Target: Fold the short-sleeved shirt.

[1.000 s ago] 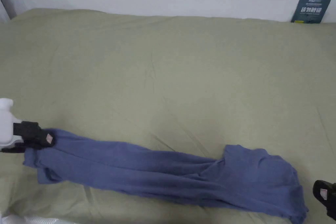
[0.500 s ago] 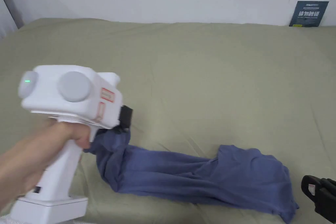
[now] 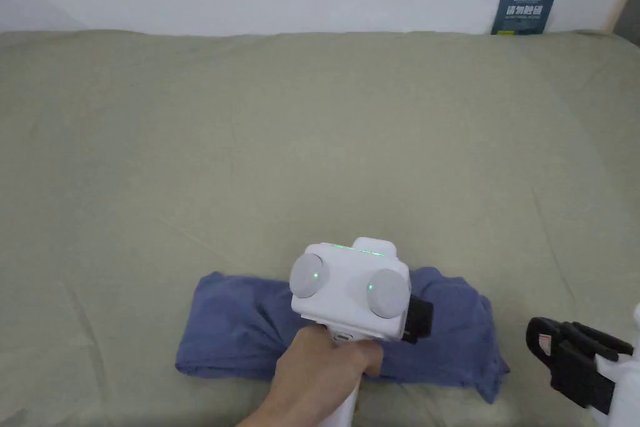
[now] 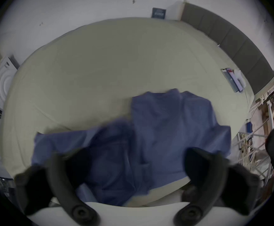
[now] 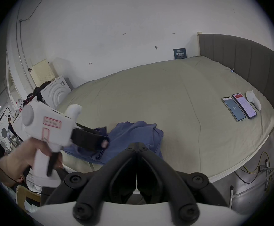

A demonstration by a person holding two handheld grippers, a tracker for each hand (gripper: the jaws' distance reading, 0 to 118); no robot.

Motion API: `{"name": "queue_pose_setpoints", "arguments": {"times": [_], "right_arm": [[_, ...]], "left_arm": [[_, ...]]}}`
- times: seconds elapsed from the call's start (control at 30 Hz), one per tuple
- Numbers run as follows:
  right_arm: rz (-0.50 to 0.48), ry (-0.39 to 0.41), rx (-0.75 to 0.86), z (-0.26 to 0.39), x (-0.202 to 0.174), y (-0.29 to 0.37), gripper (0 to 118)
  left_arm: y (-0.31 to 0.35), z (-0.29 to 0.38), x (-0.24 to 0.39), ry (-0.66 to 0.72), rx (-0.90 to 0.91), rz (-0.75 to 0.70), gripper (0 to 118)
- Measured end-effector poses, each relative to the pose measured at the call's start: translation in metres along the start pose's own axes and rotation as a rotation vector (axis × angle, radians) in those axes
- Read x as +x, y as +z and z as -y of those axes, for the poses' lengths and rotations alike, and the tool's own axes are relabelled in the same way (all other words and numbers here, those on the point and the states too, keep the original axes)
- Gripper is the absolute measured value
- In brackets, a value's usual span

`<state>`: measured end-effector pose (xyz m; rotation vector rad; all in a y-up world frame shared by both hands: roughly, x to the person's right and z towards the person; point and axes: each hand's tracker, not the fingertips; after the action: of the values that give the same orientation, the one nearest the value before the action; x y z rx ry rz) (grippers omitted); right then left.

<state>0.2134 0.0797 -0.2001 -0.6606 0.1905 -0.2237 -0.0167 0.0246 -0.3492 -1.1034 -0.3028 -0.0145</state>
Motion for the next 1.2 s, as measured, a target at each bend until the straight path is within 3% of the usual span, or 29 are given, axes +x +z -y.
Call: {"name": "queue_pose_setpoints", "arguments": {"times": [0.07,0.13,0.17,0.2,0.33,0.43,0.5,0.6,0.9,1.03,1.2], "right_arm": [[0.002,-0.001,0.001,0.001,0.001,-0.001,0],[0.007,-0.002,-0.003,0.001,0.002,-0.003,0],[0.01,-0.005,-0.005,0.003,0.001,-0.003,0],[0.01,-0.009,-0.007,0.004,0.001,-0.004,0],[-0.004,-0.006,-0.022,0.01,-0.001,-0.007,0],[-0.015,0.005,-0.033,0.013,-0.004,-0.011,0],[-0.021,0.007,-0.04,0.013,-0.006,-0.012,0],[-0.035,0.011,-0.037,0.013,-0.008,-0.01,0],[-0.029,-0.028,-0.011,0.007,0.001,-0.003,0],[-0.022,-0.041,-0.009,0.008,0.004,-0.002,0],[-0.005,-0.042,-0.03,0.011,0.002,-0.009,0]], "left_arm": [[0.013,0.001,-0.003,0.002,0.024,0.015,102],[0.034,0.003,-0.023,0.02,0.062,0.074,86],[0.047,0.004,-0.035,0.025,0.066,0.071,63],[0.059,0.007,-0.049,0.028,0.09,0.067,0],[0.086,0.013,-0.114,0.045,0.077,-0.128,0],[0.081,0.019,-0.151,0.065,-0.001,-0.354,0],[0.07,0.017,-0.157,0.024,-0.021,-0.488,0],[0.04,0.019,-0.137,-0.066,-0.118,-0.563,0],[-0.038,0.025,-0.005,-0.245,-0.14,-0.485,0],[-0.039,0.023,0.023,-0.27,-0.071,-0.44,0],[-0.03,0.022,0.015,-0.19,-0.05,-0.305,0]]}}
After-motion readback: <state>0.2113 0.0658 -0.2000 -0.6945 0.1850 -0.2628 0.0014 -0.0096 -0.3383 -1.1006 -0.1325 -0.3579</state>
